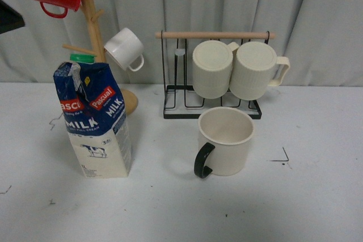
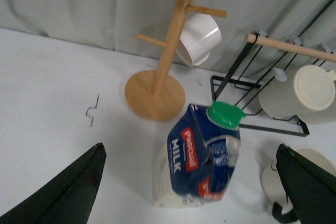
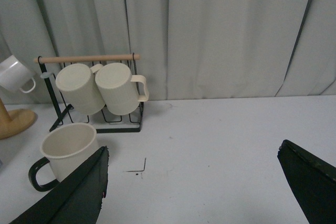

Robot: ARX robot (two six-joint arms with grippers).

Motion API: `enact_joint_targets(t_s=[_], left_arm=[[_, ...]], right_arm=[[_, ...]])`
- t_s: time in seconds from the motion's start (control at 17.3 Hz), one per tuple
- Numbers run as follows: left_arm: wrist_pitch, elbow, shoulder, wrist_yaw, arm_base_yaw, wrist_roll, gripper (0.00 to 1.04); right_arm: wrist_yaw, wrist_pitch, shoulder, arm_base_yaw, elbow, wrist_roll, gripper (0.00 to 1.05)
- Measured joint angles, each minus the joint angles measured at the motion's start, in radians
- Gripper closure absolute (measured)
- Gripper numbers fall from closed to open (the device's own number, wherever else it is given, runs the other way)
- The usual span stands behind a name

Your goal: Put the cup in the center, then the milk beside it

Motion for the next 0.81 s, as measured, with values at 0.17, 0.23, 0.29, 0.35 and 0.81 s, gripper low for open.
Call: enact_joint_targets(t_s=[0.17, 0.23, 0.29, 0.35, 0.81], left_arm=[[0.054, 0.089, 0.212, 0.017, -0.014, 0.035, 0.07], [0.076, 0.092, 0.251, 0.018, -0.026, 0.045, 0.07], [0.088, 0.101, 0.285, 0.005, -0.037, 0.066, 0.07], [0.106, 0.109, 0.308, 0.007, -0.046, 0.08, 0.07], [0.156, 0.134, 0.498, -0.029, -0.14, 0.143, 0.07]], right_arm=[[0.0, 0.0, 0.0, 0.0, 0.0, 0.0, 0.06], [0.0, 0.0, 0.0, 0.0, 0.0, 0.0, 0.06], [0.0, 0.001, 0.0, 0.0, 0.0, 0.0, 0.06], [0.0, 0.0, 0.0, 0.0, 0.0, 0.0, 0.06], [0.0, 0.0, 0.0, 0.0, 0.0, 0.0, 0.06]])
